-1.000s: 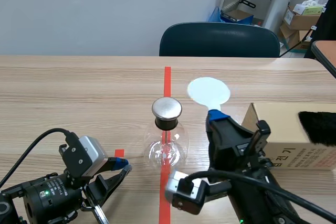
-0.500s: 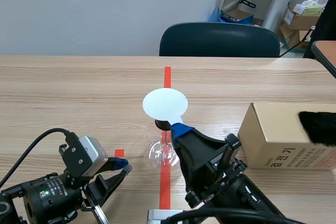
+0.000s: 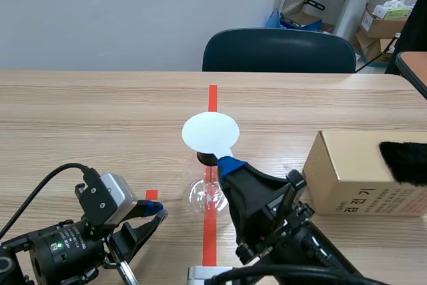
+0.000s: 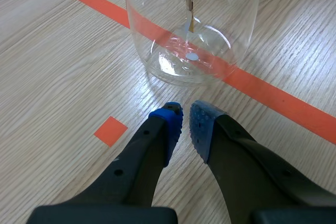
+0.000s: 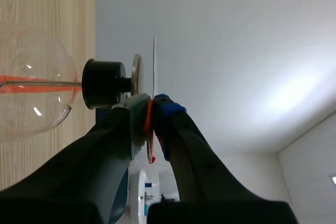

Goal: Do the electroscope experiment

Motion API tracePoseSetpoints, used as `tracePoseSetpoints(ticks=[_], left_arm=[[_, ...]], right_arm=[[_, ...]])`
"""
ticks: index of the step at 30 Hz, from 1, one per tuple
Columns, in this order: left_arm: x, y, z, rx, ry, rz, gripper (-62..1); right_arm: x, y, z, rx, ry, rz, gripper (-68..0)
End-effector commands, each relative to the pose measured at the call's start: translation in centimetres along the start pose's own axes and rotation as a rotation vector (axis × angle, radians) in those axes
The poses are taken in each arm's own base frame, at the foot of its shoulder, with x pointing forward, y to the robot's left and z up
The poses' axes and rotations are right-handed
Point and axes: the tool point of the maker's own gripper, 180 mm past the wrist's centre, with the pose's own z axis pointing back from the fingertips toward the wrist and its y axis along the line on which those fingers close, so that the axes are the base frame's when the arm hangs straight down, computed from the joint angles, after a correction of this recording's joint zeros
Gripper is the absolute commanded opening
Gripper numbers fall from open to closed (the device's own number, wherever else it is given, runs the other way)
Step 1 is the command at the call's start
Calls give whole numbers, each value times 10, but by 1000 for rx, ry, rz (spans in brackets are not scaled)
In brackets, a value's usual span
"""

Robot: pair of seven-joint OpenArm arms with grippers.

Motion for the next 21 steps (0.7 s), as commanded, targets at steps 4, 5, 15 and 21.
tracePoseSetpoints(ticks=[4,5,15,21], left_arm=[[9,1,-2,4,-33,1,-521],[9,1,-2,4,-33,1,-521],[9,1,-2,4,-33,1,-521],[9,1,-2,4,-33,1,-521]], right_arm=[[-24,-6,-1,-24,115,16,-667],[-30,-6,0,-24,148,16,-667],[-86,-7,18,-27,475,12,-667],[-102,-7,27,-27,576,11,-667]])
